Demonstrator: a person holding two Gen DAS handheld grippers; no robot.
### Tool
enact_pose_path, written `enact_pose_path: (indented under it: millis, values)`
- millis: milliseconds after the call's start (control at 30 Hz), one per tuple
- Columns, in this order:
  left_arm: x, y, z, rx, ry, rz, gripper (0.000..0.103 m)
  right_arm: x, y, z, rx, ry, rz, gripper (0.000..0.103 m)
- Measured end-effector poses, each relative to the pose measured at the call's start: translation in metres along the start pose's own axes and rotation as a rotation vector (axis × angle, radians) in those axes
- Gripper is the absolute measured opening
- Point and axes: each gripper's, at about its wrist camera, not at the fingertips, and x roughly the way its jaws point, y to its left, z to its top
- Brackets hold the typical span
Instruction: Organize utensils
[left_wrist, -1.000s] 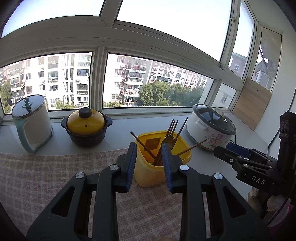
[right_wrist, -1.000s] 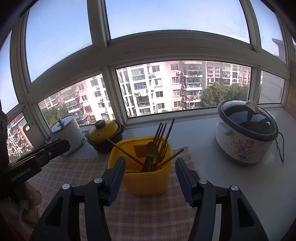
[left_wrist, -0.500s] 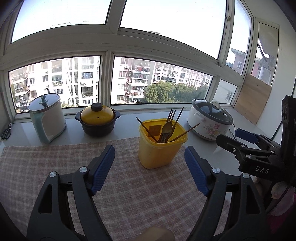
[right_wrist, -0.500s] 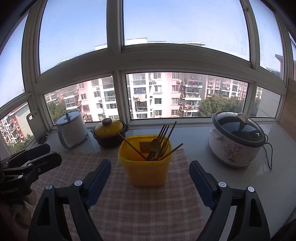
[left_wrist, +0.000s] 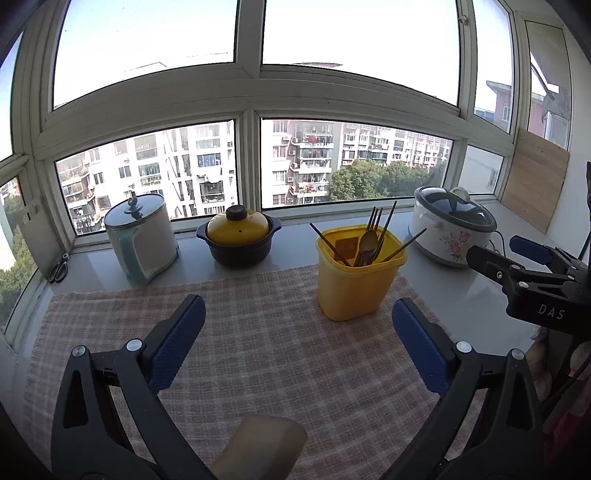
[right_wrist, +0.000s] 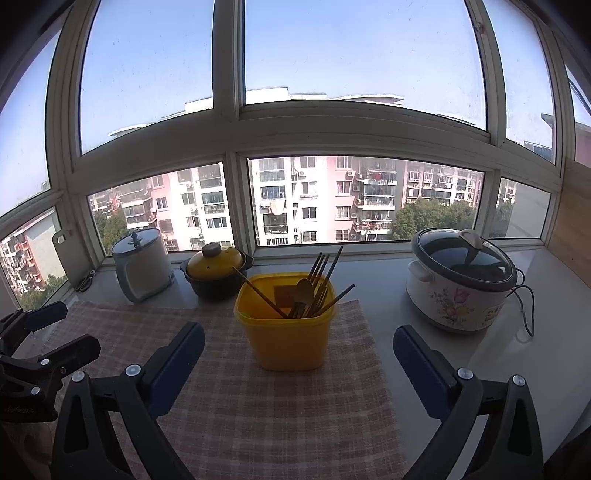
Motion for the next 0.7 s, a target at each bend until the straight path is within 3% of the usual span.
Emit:
enact_pose_path:
  millis: [700]
  values:
    - [-0.0009, 0.0021, -0.0012, -0.015, 0.029, 0.031, 0.103, 0.0066, -0.0083, -0.0111, 0.041, 0.021, -0.021, 0.103]
